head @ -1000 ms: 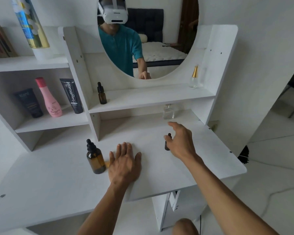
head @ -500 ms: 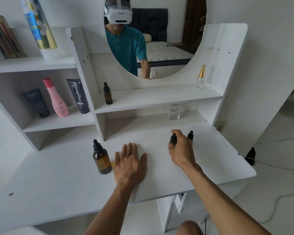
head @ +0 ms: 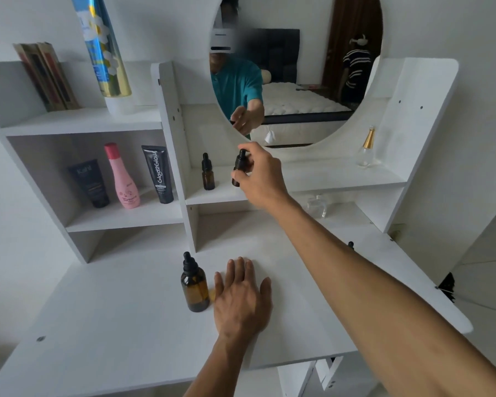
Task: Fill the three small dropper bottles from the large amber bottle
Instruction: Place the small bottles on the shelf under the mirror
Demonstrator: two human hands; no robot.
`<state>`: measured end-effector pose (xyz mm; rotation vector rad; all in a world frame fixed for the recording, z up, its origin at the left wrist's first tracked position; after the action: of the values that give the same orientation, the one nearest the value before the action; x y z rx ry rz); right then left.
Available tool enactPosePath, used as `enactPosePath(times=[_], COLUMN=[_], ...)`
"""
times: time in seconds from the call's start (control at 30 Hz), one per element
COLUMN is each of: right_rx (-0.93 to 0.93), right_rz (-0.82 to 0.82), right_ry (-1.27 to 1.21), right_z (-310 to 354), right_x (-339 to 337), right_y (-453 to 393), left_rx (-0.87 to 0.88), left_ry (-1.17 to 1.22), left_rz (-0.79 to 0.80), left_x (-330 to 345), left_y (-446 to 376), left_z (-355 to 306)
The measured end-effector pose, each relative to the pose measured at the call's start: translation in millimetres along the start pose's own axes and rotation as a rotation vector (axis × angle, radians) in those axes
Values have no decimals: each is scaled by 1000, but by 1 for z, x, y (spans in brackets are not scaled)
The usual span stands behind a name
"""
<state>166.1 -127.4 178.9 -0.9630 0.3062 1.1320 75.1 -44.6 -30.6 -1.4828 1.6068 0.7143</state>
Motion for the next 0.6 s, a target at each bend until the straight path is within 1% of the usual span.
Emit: enactPosePath(times=[0.17,0.43,0.6], right_rx=[13,14,15], right_rz=[82,85,95], right_ry=[57,108,99], right_z=[-4,-11,-13], right_x=[30,40,38], right_y=[-21,-32,-30], left_rx=[-2,4,5], left_ry=[4,2,7], left_rz=[-15,-4,1], left_x=[-1,-1,-2], left_y=[-3,-3,-2], left_z=[0,2,0])
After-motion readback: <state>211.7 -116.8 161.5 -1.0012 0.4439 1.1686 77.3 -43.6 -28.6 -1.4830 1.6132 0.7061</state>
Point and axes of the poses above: each hand's wrist, its own y-axis away from the middle knuckle, its own x-axis out of the palm, z = x × y, the point moved 5 cm from there along -y, towards the middle knuckle, and after that the axes turned 12 degrees about y, right-handed, at the moved point
